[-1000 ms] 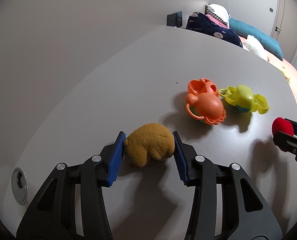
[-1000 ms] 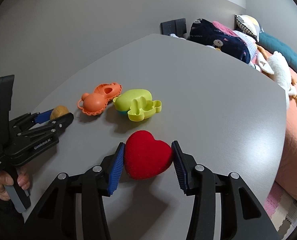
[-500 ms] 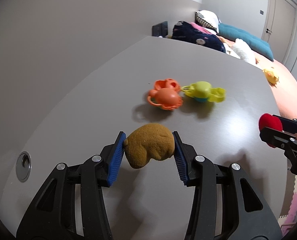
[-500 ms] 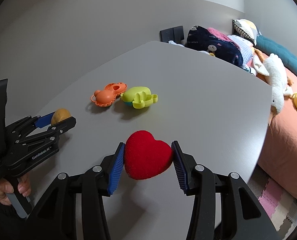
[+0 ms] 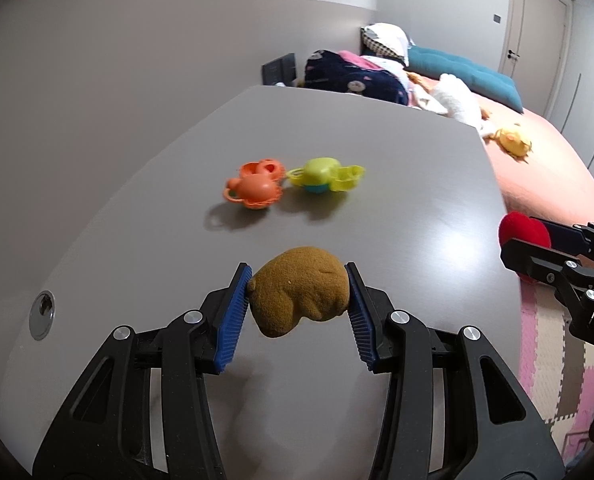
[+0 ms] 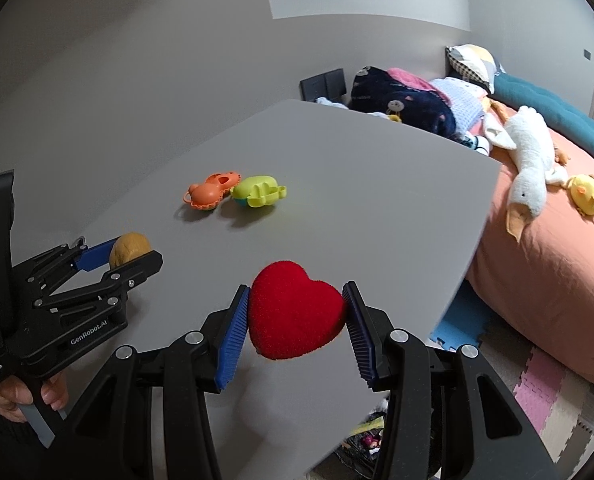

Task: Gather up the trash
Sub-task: 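Carry brown plush and red heart to the black bin and open both tools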

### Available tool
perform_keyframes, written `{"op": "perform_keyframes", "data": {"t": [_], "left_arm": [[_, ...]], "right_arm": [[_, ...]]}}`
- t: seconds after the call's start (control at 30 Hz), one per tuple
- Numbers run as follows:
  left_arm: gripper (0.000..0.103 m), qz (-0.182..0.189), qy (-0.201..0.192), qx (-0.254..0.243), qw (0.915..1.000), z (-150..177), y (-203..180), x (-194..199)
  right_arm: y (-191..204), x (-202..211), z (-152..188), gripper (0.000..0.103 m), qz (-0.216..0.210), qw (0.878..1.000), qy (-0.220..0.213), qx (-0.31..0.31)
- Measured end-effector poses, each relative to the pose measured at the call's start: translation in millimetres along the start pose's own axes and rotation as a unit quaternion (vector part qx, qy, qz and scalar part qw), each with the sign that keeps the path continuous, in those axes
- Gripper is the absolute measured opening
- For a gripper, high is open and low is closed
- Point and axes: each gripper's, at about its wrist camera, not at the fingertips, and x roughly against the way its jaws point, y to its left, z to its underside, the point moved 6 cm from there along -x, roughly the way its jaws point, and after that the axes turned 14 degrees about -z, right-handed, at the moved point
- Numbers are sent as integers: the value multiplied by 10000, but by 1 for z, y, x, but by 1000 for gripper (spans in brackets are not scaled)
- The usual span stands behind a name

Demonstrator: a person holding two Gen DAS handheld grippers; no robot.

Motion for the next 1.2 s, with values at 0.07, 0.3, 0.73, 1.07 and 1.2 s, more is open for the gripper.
{"op": "perform_keyframes", "data": {"t": [0.07,0.3,0.73,1.07,1.2], "left_arm": [[46,41,-25,-48,10000,0,-9,6],[46,208,-141,-228,9994,2,-39,23],[46,525,-288,-550,9967,9,-94,54],[46,900,-373,-801,9920,17,-144,74],[46,1010,-398,-914,9899,19,-162,81]], "right_arm": [[-3,6,3,48,18,10000,-38,-28],[-21,35,15,48,139,9996,-202,-163],[-59,88,38,48,418,9965,-535,-491],[-92,129,58,48,744,9913,-771,-767],[-104,141,65,48,848,9896,-813,-833]]}}
